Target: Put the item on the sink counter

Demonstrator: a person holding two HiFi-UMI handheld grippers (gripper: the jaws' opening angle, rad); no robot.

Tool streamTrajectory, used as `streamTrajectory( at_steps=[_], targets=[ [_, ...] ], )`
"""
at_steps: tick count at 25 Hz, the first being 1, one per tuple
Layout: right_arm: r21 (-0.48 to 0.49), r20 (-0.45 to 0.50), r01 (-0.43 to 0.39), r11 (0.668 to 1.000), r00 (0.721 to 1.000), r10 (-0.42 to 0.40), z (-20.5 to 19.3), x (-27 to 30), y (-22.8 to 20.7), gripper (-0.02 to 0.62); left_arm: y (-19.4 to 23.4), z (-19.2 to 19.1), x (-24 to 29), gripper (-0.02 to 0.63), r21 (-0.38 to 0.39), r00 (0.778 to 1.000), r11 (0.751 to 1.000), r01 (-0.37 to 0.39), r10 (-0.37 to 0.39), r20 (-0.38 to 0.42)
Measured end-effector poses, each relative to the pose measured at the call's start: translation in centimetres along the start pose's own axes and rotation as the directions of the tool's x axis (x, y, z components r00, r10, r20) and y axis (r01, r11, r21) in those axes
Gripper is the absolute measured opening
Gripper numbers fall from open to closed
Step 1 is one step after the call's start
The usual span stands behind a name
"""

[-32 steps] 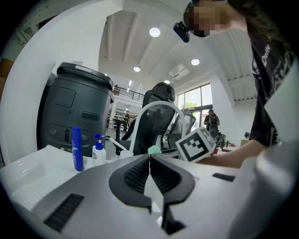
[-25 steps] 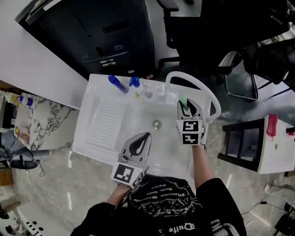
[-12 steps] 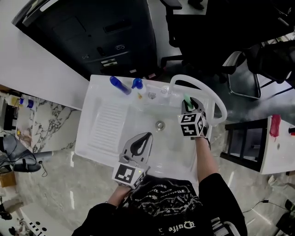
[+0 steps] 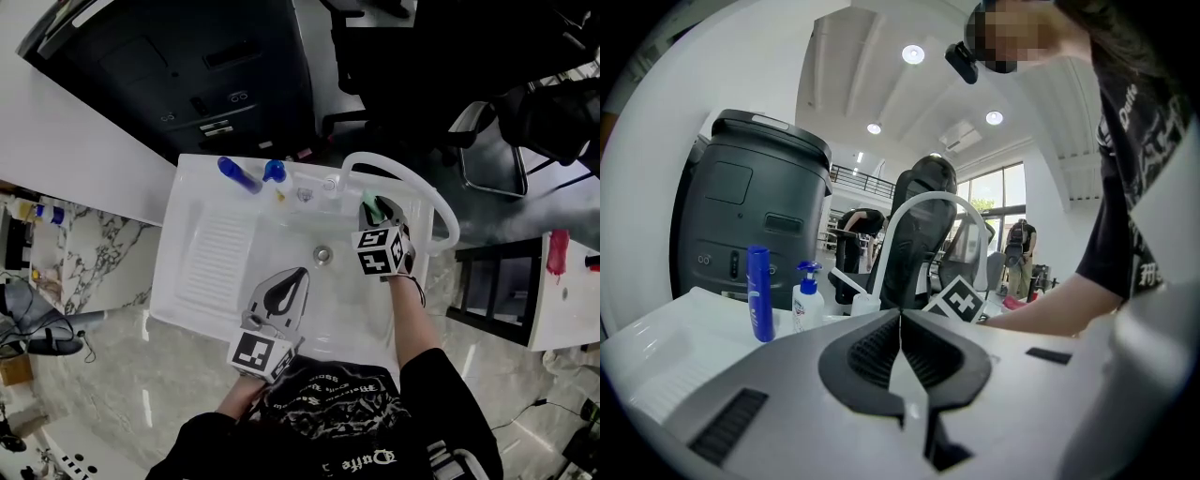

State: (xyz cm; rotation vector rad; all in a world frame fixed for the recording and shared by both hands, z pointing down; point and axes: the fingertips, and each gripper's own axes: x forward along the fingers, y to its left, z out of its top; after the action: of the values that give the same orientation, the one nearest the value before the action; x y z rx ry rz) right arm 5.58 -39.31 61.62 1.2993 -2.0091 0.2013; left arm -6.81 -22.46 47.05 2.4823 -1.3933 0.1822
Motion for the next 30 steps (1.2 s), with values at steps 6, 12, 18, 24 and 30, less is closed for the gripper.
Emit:
streamTrajectory(
  at_steps=[6,12,18,24,30],
  targets=[
    [0.057,-0.008,-0.027,0.998,1.0,0.028,-0.2,0.6,0.7,0.159,0.5,-0.2,-0.2,0.008,-0.002,1.0,1.0,-0.015,0.015,-0.007],
    [0.091,-0.017,-0.074,0.993,0.997,0.076,-0.6,1.0,1.1,0.233,0.6,-0.6,-0.4,0.008,-0.002,1.0,1.0,-0.022,0.022,-0.02],
    [0.151,0.07,-0.142,0.978,0.989,0.133,1.0,-0.2,1.6,0.337,0.7,-0.4,-0.2,0.009,-0.001,1.0,1.0,-0.023,0.023,-0.007],
    [0.236,0.206,-0.191,0.953,0.968,0.143,2.9,-5.2,2.6,0.354,0.2,0.0,-0.5,0.008,-0.008,1.0,1.0,-0.014,0.014,0.019],
    [0.279,0.302,-0.242,0.929,0.941,0.154,4.3,-10.8,4.0,0.344,-0.4,0.5,-1.2,0.008,-0.012,0.999,1.0,0.004,-0.003,0.051]
  ],
)
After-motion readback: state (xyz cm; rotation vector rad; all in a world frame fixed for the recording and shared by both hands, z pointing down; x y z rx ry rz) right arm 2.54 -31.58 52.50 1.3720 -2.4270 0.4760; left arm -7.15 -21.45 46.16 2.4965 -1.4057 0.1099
